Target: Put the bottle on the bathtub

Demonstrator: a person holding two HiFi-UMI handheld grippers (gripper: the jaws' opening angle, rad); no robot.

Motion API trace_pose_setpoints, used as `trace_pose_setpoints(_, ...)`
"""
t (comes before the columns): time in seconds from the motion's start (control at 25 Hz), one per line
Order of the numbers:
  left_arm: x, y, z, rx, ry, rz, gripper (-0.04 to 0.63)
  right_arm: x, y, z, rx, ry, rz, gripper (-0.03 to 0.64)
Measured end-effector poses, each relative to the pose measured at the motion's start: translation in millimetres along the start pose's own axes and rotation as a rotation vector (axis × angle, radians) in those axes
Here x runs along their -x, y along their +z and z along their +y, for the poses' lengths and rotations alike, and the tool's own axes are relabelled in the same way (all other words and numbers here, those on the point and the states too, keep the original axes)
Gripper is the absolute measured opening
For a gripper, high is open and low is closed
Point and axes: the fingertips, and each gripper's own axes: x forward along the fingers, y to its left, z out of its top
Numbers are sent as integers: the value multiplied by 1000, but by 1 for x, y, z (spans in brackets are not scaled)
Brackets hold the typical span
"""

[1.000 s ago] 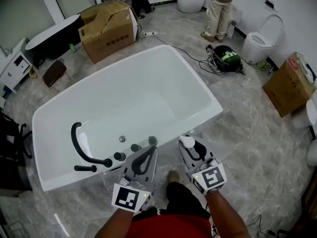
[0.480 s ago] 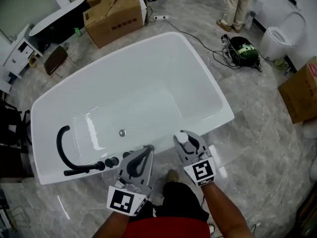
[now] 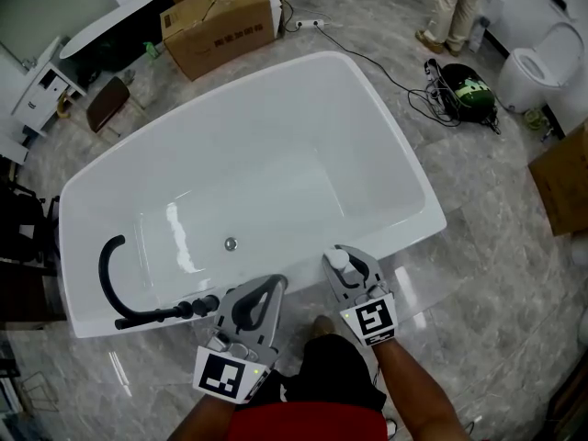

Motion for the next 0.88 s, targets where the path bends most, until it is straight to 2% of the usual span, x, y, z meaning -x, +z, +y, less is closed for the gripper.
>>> trace_pose_setpoints(0.28, 1, -3, -2, -2, -11, 6, 11, -2, -3, 5, 37, 1, -21, 115)
trace_pose_setpoints(0.44, 8, -3, -7, 0, -26, 6, 11, -2, -4, 12, 44, 1, 0, 223)
trace_pose_setpoints(0.56, 18, 0, -11, 5, -48, 15, 11, 8, 0, 15, 40, -29, 13, 253)
trace_pose_setpoints(0.76, 40, 15, -29, -6, -98, -22, 11, 46, 30, 22, 26, -84, -11, 252)
trace_pose_setpoints(0.88, 67, 18, -44, 10, -147, -1, 11, 77, 59, 36, 14, -123, -57, 236)
